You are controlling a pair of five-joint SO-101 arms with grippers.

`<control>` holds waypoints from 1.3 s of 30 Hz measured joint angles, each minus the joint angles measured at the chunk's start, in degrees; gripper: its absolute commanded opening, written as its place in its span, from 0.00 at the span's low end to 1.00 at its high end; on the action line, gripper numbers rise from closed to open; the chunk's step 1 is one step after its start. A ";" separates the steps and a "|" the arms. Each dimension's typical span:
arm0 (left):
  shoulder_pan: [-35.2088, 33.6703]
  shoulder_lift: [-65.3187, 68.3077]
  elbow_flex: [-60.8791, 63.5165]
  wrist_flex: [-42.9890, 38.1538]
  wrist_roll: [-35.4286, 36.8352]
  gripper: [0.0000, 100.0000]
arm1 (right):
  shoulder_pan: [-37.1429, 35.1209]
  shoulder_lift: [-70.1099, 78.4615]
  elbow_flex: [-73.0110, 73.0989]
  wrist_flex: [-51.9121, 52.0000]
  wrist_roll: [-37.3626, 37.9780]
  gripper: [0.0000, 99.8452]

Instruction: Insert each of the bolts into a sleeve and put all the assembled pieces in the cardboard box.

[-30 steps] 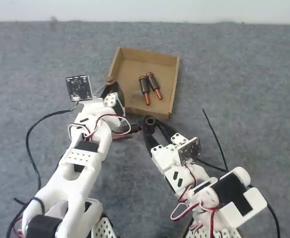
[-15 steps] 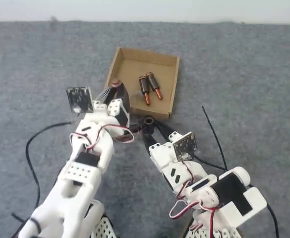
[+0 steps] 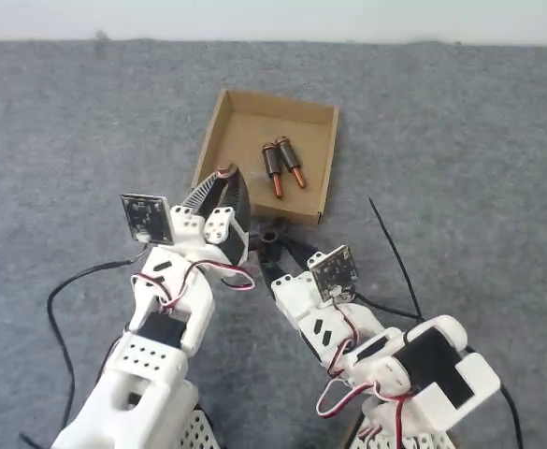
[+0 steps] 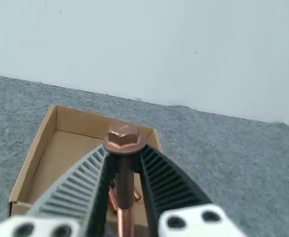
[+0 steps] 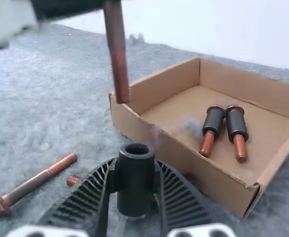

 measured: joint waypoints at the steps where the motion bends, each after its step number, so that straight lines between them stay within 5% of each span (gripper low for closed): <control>1: 0.44 -0.79 0.00 1.93 -1.05 0.01 | 0.00 0.00 0.00 0.00 0.00 0.00; 7: 3.87 -6.77 0.00 12.92 -3.78 0.01 | -0.18 0.00 0.00 0.00 0.00 0.00; 39: 6.59 -12.75 5.19 13.19 -4.22 0.01 | -2.90 0.00 0.00 0.00 3.43 0.01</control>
